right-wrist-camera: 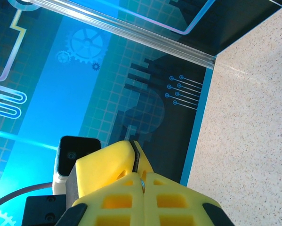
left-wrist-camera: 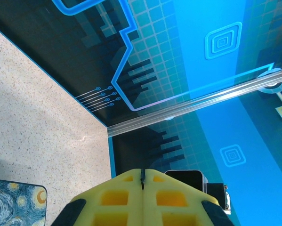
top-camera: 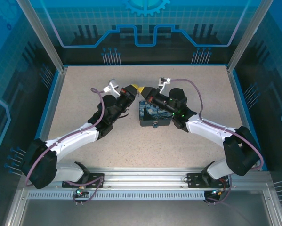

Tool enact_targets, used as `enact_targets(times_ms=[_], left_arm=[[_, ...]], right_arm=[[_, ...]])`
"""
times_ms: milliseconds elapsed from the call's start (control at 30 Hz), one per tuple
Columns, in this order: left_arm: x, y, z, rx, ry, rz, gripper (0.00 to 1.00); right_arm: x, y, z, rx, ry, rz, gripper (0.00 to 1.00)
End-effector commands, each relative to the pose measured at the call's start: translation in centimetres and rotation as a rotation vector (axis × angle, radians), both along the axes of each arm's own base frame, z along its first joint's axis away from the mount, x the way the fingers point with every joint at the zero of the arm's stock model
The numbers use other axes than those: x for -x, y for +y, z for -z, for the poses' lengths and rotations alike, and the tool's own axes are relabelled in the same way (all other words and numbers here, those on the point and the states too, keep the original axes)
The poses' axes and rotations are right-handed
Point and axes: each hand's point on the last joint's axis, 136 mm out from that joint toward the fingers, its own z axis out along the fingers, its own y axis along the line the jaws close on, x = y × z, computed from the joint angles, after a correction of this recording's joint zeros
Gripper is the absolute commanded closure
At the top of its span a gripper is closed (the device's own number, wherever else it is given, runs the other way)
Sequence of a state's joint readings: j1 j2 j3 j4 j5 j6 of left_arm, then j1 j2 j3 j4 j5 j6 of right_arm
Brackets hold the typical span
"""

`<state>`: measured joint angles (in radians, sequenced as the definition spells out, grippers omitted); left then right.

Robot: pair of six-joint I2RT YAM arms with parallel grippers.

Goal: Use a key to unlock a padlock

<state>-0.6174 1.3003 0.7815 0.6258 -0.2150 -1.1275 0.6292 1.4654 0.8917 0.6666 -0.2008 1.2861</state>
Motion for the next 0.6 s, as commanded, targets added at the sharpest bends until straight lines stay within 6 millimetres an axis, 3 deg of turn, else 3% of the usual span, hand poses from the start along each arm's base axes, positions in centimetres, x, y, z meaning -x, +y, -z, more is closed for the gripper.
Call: enact_targets(times_ms=[0,267,367,400,467,567], left_arm=[[0.5,0.4,-1.3,0.015,-0.033,-0.006,1.00],[0.7,0.3,-1.2,0.013,-0.027,-0.011,1.00],[0.7,0.3,-1.1,0.012,-0.025,-0.012,1.00],[0.7,0.2,-1.0,0.011,-0.022,-0.010,0.94],[0.8,0.4,-1.0,0.009,-0.018,-0.020,0.63],[0.9,1.3,-1.3,-0.012,-0.014,-0.052,0.36]], right_arm=[[0.1,-0.1,-0.5,0.003,-0.020,0.003,1.00],[0.0,-1.0,-1.1,-0.007,-0.026,0.019,1.00],[0.2,-1.3,0.0,0.007,-0.010,0.020,1.00],[0.2,-1.3,0.0,0.008,-0.012,0.020,1.00],[0.4,-1.4,0.1,0.012,-0.015,0.013,1.00],[0.8,-1.9,0.4,0.026,-0.013,0.016,1.00]])
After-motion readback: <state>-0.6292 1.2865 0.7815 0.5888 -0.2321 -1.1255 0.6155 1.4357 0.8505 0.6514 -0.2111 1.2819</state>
